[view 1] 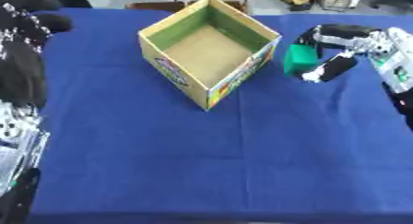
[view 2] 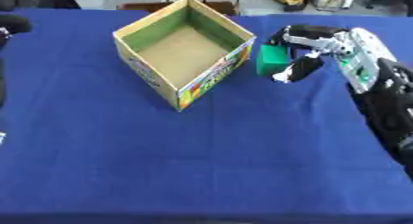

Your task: Pick up objects on the table and place them in the box.

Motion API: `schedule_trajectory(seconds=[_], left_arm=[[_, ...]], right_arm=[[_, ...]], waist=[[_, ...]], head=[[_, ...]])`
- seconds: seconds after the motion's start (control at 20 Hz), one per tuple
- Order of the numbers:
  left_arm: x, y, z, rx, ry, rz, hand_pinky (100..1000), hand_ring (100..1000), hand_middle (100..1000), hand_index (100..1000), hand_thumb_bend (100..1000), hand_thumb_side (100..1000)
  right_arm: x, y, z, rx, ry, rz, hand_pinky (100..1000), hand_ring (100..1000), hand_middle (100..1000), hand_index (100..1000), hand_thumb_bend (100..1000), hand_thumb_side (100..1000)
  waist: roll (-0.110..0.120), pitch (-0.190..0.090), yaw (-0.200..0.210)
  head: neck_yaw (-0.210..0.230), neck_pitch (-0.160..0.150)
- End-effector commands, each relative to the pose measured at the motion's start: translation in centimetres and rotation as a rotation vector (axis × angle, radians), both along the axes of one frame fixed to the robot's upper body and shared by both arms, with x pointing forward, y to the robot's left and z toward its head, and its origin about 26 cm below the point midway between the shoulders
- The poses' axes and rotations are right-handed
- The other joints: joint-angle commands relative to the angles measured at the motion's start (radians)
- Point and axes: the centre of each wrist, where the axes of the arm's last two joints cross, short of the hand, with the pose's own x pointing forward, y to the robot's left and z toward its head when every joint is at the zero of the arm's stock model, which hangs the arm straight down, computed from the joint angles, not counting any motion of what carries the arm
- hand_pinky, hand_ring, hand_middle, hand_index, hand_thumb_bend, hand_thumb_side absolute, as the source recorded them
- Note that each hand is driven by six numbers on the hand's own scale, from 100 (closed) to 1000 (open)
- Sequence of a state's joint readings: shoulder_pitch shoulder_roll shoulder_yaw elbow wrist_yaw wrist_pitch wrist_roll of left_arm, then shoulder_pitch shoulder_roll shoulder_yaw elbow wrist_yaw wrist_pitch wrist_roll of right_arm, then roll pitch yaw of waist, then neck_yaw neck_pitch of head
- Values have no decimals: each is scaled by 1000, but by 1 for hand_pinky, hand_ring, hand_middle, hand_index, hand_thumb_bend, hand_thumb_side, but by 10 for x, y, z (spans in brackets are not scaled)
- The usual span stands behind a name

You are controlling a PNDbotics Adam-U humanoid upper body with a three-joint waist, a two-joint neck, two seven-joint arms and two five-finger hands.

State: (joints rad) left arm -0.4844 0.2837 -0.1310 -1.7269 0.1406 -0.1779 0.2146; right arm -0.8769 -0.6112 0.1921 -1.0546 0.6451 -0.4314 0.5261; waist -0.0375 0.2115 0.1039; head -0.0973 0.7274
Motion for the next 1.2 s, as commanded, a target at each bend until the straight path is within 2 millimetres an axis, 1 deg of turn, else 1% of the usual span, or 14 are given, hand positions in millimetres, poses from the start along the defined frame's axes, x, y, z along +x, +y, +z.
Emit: schedule_trajectory(seconds=[0.05, 0.35, 0.4, 0.5, 0.65, 0.9, 1.05, 1.15, 1.2], left_arm=[[-1, 3, 8, 9, -27, 0, 676, 606, 617, 758, 618, 984], [-1, 3, 8, 10, -27, 0, 676, 606, 617, 758, 618, 984], [-1, 2, 8, 10, -27, -4, 676, 604, 616, 757, 620, 984], [-1, -3, 10, 11, -30, -25, 676, 604, 616, 757, 620, 983], [-1, -12, 14, 8, -40, -61, 677, 604, 616, 757, 621, 982], [-1, -20, 20, 1, -51, -92, 676, 603, 615, 757, 622, 983], [-1, -23, 22, -3, -53, -104, 677, 603, 615, 757, 621, 984], [-1, -24, 22, -6, -54, -108, 677, 602, 614, 757, 621, 985], [-1, -24, 22, -7, -54, -109, 677, 602, 614, 757, 621, 985]], right_arm=[[-2, 3, 36, 14, -84, 10, 502, 579, 351, 456, 100, 370], [0, 7, 40, 19, -89, 12, 502, 579, 351, 456, 100, 370], [0, 9, 41, 21, -93, 20, 506, 581, 353, 458, 100, 376], [6, 23, 46, 36, -94, 39, 506, 581, 353, 458, 100, 381], [19, 48, 50, 47, -67, 39, 506, 582, 355, 460, 100, 387], [35, 87, 29, 62, -10, 57, 507, 585, 360, 465, 100, 407], [38, 102, 20, 43, -4, 67, 510, 589, 369, 475, 100, 421], [39, 110, 14, 21, -2, 76, 521, 602, 414, 516, 100, 439], [39, 112, 10, 6, 0, 83, 531, 613, 443, 547, 100, 466]], waist=[[0, -26, 3], [0, -27, 4], [3, -28, 7], [5, -29, 39], [6, -22, 90], [16, -9, 132], [21, -2, 150], [24, 2, 156], [25, 4, 158]], head=[[1, -10], [1, -10], [-3, -14], [-24, -25], [-56, -41], [-75, -58], [-85, -62], [-92, -64], [-94, -65]])
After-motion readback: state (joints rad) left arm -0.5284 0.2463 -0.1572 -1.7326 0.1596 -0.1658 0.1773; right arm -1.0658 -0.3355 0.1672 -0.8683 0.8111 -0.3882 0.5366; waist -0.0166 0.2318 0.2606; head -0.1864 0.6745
